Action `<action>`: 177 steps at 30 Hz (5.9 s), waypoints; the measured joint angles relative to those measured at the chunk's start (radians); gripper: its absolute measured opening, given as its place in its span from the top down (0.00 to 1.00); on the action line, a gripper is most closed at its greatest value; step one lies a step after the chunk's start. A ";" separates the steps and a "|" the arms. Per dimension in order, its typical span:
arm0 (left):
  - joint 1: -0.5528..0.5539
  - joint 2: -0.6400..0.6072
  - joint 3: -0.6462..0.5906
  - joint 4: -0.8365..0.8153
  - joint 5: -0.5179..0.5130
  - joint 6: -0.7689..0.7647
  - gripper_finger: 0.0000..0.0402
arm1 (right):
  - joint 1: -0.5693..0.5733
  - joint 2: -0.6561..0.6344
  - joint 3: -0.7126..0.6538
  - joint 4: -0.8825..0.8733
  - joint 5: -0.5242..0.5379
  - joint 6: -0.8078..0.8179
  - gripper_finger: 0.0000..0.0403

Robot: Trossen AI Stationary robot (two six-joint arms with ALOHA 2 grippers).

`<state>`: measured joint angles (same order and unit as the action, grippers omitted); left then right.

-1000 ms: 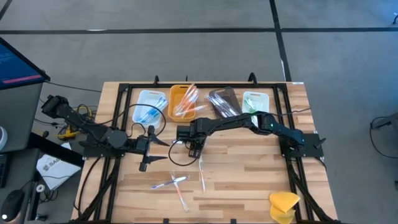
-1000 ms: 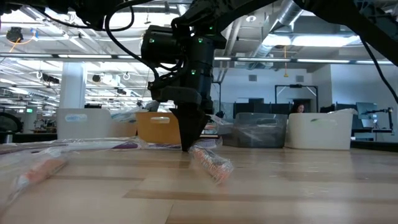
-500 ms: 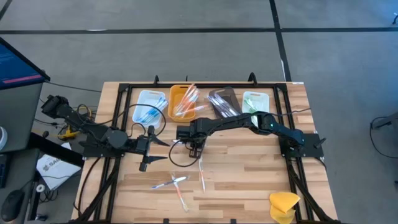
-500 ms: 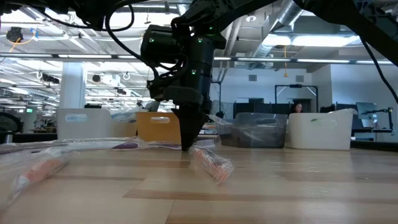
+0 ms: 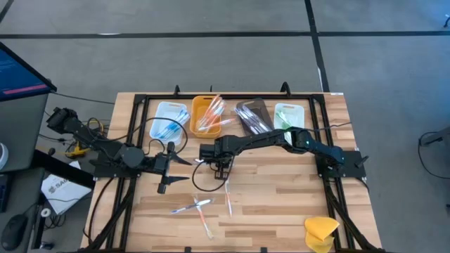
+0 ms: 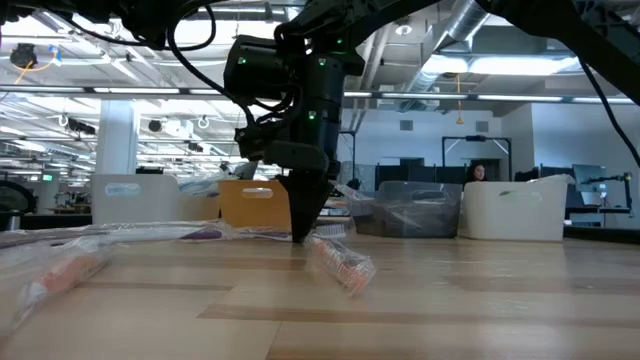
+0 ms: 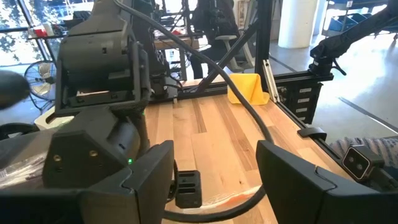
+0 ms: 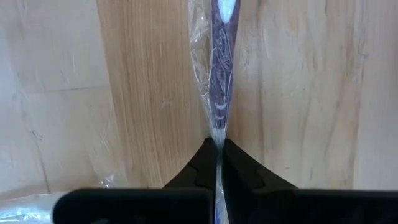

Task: Pick & Place Toothbrushes
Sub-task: Put the violet toothbrush into the gray bin

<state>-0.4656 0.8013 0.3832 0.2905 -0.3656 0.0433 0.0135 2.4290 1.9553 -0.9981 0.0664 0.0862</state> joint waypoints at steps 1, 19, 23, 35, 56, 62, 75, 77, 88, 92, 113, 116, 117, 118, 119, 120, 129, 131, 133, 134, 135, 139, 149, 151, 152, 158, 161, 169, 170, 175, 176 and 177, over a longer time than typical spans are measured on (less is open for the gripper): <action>0.000 0.000 0.000 0.000 0.000 0.000 0.45 | 0.001 0.000 0.000 -0.002 0.002 -0.004 1.00; 0.000 0.000 0.000 -0.006 0.000 0.000 0.45 | 0.060 -0.057 -0.010 -0.114 0.104 0.026 1.00; 0.000 0.000 0.000 -0.007 0.000 0.000 0.45 | 0.078 -0.064 -0.008 -0.214 0.176 0.076 1.00; 0.000 0.000 0.000 -0.014 0.000 0.001 0.45 | 0.137 -0.088 -0.004 -0.297 0.256 0.121 1.00; 0.000 -0.008 0.001 -0.024 0.000 0.001 0.45 | 0.289 -0.418 -0.011 -0.572 0.540 0.441 1.00; 0.000 -0.008 0.001 -0.025 0.000 0.001 0.45 | 0.340 -0.588 -0.096 -0.573 0.677 0.583 1.00; 0.000 -0.008 0.001 -0.025 0.000 0.001 0.45 | 0.359 -0.994 -0.628 -0.498 0.767 1.108 1.00; 0.000 -0.008 0.001 -0.025 0.000 0.001 0.45 | 0.364 -1.043 -0.704 -0.437 0.747 1.128 1.00; 0.000 -0.008 0.001 -0.025 0.000 0.002 0.45 | 0.327 -1.150 -0.937 -0.071 0.634 1.033 1.00; 0.000 -0.008 0.001 -0.025 0.000 0.002 0.45 | 0.286 -1.128 -0.960 0.017 0.590 0.963 1.00; 0.000 -0.008 0.001 -0.053 0.000 0.002 0.45 | 0.191 -1.100 -0.962 0.051 0.471 0.845 1.00; 0.000 -0.008 0.001 -0.056 0.000 0.002 0.45 | 0.196 -1.130 -0.962 0.052 0.477 0.846 1.00; 0.000 -0.008 0.001 -0.057 0.000 0.001 0.45 | 0.197 -1.137 -0.963 0.054 0.479 0.846 1.00; 0.000 -0.008 0.001 -0.058 0.000 0.001 0.45 | 0.200 -1.141 -0.967 0.072 0.480 0.844 1.00; 0.000 -0.008 0.001 -0.061 0.000 0.001 0.45 | 0.204 -1.147 -0.977 0.103 0.481 0.833 1.00; 0.000 -0.008 0.001 -0.064 0.000 0.001 0.45 | 0.206 -1.154 -0.993 0.136 0.481 0.816 1.00; 0.000 -0.008 0.000 -0.067 0.000 0.002 0.45 | 0.208 -1.241 -1.208 0.501 0.464 0.726 1.00; 0.000 -0.008 0.000 -0.067 0.000 0.002 0.45 | 0.209 -1.251 -1.237 0.587 0.454 0.684 1.00; 0.000 -0.008 0.000 -0.067 0.000 0.002 0.45 | 0.209 -1.262 -1.263 0.652 0.439 0.650 1.00; 0.000 -0.008 0.000 -0.067 0.000 0.002 0.45 | 0.209 -1.268 -1.275 0.671 0.428 0.641 1.00; 0.000 -0.008 0.000 -0.067 0.000 0.002 0.45 | 0.209 -1.273 -1.282 0.673 0.428 0.639 1.00; 0.000 -0.008 0.000 -0.067 0.000 0.003 0.45 | 0.209 -1.273 -1.310 0.723 0.428 0.644 1.00; 0.000 -0.008 0.000 -0.082 0.000 0.004 0.45 | 0.219 -1.263 -1.323 0.816 0.428 0.578 1.00; 0.000 -0.008 0.000 -0.081 0.000 0.004 0.45 | 0.223 -1.263 -1.323 0.823 0.428 0.569 1.00; 0.000 -0.008 0.000 -0.081 0.000 0.004 0.45 | 0.223 -1.263 -1.323 0.822 0.427 0.569 1.00; 0.000 -0.008 0.000 -0.081 0.000 0.004 0.45 | 0.236 -1.263 -1.323 0.828 0.429 0.571 1.00; 0.000 -0.008 0.000 -0.081 0.000 0.004 0.45 | 0.256 -1.263 -1.323 0.852 0.435 0.523 1.00; 0.000 -0.008 0.000 -0.081 0.000 0.004 0.45 | 0.288 -1.263 -1.323 0.905 0.507 0.427 1.00; 0.000 -0.008 0.000 -0.081 -0.001 0.004 0.45 | 0.288 -1.263 -1.323 0.904 0.507 0.427 1.00; 0.000 -0.008 0.000 -0.081 -0.001 0.004 0.45 | 0.296 -1.263 -1.323 0.903 0.510 0.427 1.00; 0.000 -0.008 0.000 -0.081 -0.001 0.004 0.45 | 0.300 -1.263 -1.323 0.903 0.510 0.427 1.00; 0.000 -0.008 0.000 -0.081 0.000 0.005 0.45 | 0.302 -1.263 -1.323 0.903 0.510 0.427 1.00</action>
<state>-0.4652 0.7937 0.3832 0.2092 -0.3661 0.0479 0.3150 1.1660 0.6327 -0.0952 0.5766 0.5136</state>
